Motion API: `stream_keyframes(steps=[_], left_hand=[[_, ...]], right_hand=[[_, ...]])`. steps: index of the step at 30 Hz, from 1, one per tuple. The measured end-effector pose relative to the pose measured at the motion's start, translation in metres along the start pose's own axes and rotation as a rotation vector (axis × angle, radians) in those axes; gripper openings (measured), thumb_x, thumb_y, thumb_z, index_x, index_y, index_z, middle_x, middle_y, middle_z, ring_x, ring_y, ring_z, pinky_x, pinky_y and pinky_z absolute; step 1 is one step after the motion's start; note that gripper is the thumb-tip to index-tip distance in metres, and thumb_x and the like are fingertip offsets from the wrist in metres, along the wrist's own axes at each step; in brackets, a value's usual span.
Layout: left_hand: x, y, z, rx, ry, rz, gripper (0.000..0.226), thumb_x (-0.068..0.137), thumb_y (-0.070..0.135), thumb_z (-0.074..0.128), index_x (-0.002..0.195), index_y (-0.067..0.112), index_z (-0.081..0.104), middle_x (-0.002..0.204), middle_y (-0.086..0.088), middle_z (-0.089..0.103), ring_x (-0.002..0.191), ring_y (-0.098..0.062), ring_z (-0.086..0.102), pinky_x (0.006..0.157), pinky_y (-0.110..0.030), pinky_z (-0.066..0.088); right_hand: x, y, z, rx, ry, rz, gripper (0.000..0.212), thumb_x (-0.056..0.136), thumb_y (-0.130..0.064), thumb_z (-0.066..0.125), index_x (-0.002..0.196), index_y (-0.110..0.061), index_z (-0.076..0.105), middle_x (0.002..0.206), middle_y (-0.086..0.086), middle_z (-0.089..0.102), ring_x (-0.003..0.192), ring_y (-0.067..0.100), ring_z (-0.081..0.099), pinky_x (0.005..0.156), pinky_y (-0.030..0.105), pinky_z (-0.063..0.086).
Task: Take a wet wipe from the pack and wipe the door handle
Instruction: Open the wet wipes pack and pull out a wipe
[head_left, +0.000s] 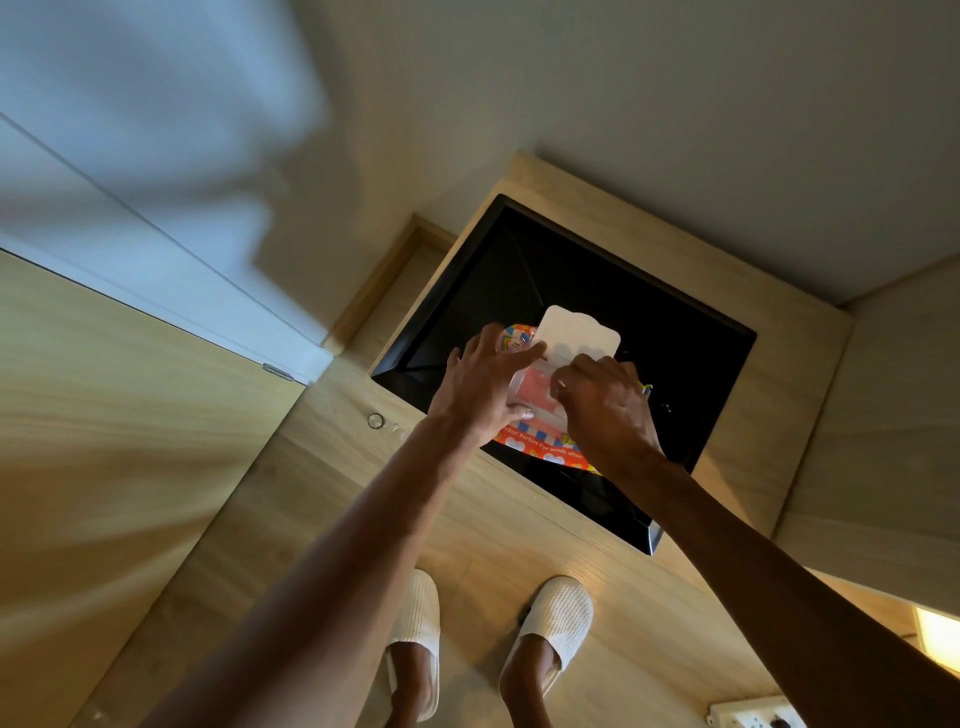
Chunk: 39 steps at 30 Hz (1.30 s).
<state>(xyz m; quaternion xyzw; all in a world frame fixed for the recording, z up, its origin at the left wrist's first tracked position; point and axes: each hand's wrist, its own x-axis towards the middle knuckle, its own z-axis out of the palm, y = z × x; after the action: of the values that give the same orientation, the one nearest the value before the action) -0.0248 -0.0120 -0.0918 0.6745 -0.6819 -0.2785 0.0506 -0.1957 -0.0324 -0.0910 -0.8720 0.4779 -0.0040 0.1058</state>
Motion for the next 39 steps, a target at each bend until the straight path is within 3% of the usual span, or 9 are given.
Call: stream_keyframes(steps=[5, 9, 19, 23, 26, 28, 33, 39], left_hand=[[-0.001, 0.001, 0.000, 0.014, -0.013, -0.009, 0.081, 0.072, 0.045, 0.073, 0.142, 0.033, 0.035, 0.149, -0.012, 0.029, 0.137, -0.031, 0.033, 0.111, -0.058, 0.031], [-0.002, 0.001, 0.001, 0.025, -0.006, 0.006, 0.081, 0.072, 0.046, 0.073, 0.142, 0.032, 0.035, 0.147, -0.012, 0.030, 0.135, -0.030, 0.035, 0.111, -0.056, 0.032], [-0.003, 0.002, -0.001, 0.023, 0.004, 0.007, 0.081, 0.072, 0.047, 0.073, 0.142, 0.033, 0.035, 0.147, -0.012, 0.031, 0.136, -0.030, 0.035, 0.110, -0.057, 0.032], [-0.004, 0.002, -0.002, 0.002, 0.005, -0.003, 0.081, 0.072, 0.045, 0.073, 0.142, 0.032, 0.035, 0.149, -0.014, 0.029, 0.137, -0.031, 0.033, 0.112, -0.057, 0.030], [-0.005, 0.002, -0.001, -0.021, 0.015, -0.002, 0.081, 0.072, 0.043, 0.074, 0.142, 0.032, 0.036, 0.149, -0.014, 0.029, 0.137, -0.030, 0.034, 0.110, -0.056, 0.032], [-0.006, 0.002, 0.000, -0.036, 0.013, -0.004, 0.081, 0.071, 0.042, 0.075, 0.142, 0.032, 0.036, 0.149, -0.013, 0.030, 0.136, -0.030, 0.036, 0.110, -0.055, 0.034], [-0.005, 0.000, 0.000, -0.032, 0.009, 0.004, 0.080, 0.070, 0.043, 0.076, 0.141, 0.031, 0.038, 0.146, -0.012, 0.033, 0.133, -0.029, 0.040, 0.108, -0.054, 0.037], [-0.006, 0.002, 0.000, -0.036, 0.021, 0.006, 0.078, 0.071, 0.042, 0.075, 0.140, 0.031, 0.039, 0.147, -0.012, 0.033, 0.135, -0.029, 0.037, 0.111, -0.054, 0.033]], right_hand=[[-0.001, -0.004, 0.003, -0.086, -0.084, 0.018, 0.051, 0.057, -0.029, 0.090, 0.095, -0.008, 0.063, 0.099, 0.015, 0.066, 0.094, 0.033, 0.062, 0.089, 0.046, 0.048], [-0.003, -0.007, 0.007, -0.036, -0.074, 0.051, 0.057, 0.051, -0.025, 0.093, 0.094, -0.005, 0.060, 0.097, 0.019, 0.065, 0.091, 0.036, 0.062, 0.086, 0.049, 0.051], [-0.007, -0.002, 0.010, 0.108, 0.057, 0.075, 0.042, 0.058, -0.018, 0.089, 0.086, -0.011, 0.058, 0.090, 0.011, 0.062, 0.086, 0.031, 0.060, 0.082, 0.043, 0.052], [-0.004, -0.002, 0.001, 0.174, 0.125, 0.117, 0.030, 0.072, -0.015, 0.077, 0.091, -0.011, 0.053, 0.097, 0.012, 0.061, 0.094, 0.030, 0.059, 0.083, 0.041, 0.049], [0.000, 0.003, -0.002, 0.158, 0.131, 0.147, 0.011, 0.084, -0.014, 0.066, 0.093, -0.011, 0.060, 0.100, 0.011, 0.063, 0.097, 0.029, 0.059, 0.084, 0.041, 0.046], [-0.003, 0.008, 0.001, 0.175, 0.099, 0.176, 0.011, 0.089, -0.020, 0.063, 0.097, -0.013, 0.063, 0.103, 0.010, 0.064, 0.099, 0.027, 0.060, 0.086, 0.040, 0.045], [-0.015, 0.008, 0.003, 0.116, 0.074, 0.169, 0.022, 0.079, -0.026, 0.076, 0.097, -0.017, 0.068, 0.102, 0.008, 0.067, 0.096, 0.026, 0.063, 0.085, 0.039, 0.048], [-0.008, 0.005, 0.001, 0.063, 0.073, 0.091, 0.020, 0.071, -0.021, 0.082, 0.085, -0.015, 0.070, 0.095, 0.010, 0.069, 0.088, 0.028, 0.066, 0.078, 0.040, 0.050]])
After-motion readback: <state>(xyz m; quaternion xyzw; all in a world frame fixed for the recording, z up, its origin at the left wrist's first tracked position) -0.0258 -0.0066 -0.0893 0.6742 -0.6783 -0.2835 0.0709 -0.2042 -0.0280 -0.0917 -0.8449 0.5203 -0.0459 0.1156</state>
